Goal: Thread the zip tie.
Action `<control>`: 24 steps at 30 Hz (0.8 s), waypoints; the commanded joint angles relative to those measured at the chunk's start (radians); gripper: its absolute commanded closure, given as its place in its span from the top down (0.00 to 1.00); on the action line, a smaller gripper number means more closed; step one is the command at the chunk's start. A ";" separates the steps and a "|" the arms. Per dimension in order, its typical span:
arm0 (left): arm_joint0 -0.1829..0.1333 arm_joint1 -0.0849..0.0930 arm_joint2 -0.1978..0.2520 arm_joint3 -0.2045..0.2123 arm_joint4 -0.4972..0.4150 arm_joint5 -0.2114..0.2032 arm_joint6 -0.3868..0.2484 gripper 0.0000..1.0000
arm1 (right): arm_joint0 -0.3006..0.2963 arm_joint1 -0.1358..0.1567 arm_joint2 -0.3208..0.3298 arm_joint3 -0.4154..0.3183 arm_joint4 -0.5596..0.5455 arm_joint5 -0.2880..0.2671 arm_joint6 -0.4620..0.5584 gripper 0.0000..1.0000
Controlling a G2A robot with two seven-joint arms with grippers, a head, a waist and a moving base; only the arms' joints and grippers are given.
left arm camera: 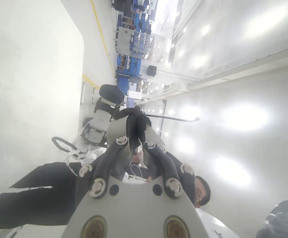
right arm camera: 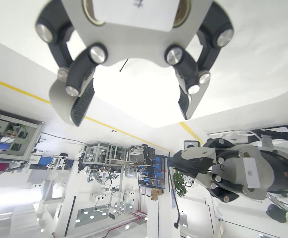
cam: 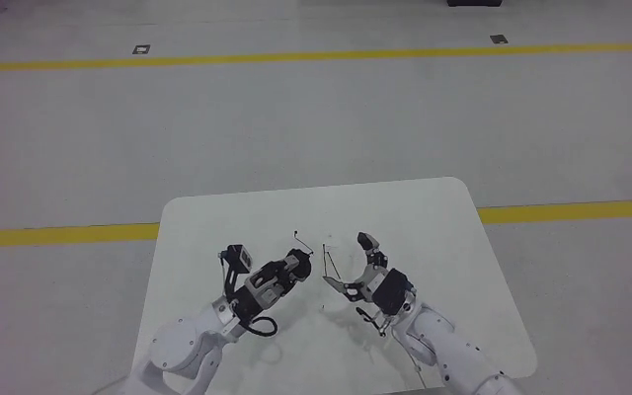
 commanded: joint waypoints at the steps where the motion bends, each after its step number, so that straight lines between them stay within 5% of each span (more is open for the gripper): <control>1: -0.001 0.000 0.002 0.000 -0.016 0.005 -0.002 0.00 | -0.003 -0.002 -0.005 0.000 -0.010 -0.001 -0.004 1.00; 11: -0.001 -0.001 0.007 0.005 -0.025 0.007 0.003 0.00 | -0.003 -0.004 -0.002 -0.003 -0.018 0.020 0.016 1.00; 19: 0.014 -0.008 0.022 0.015 -0.251 0.001 0.003 0.00 | -0.002 -0.016 -0.021 0.016 -0.112 0.109 -0.108 1.00; 24: 0.019 -0.007 0.016 0.015 -0.304 0.003 -0.003 0.00 | 0.007 -0.026 -0.036 0.039 -0.127 0.139 -0.160 1.00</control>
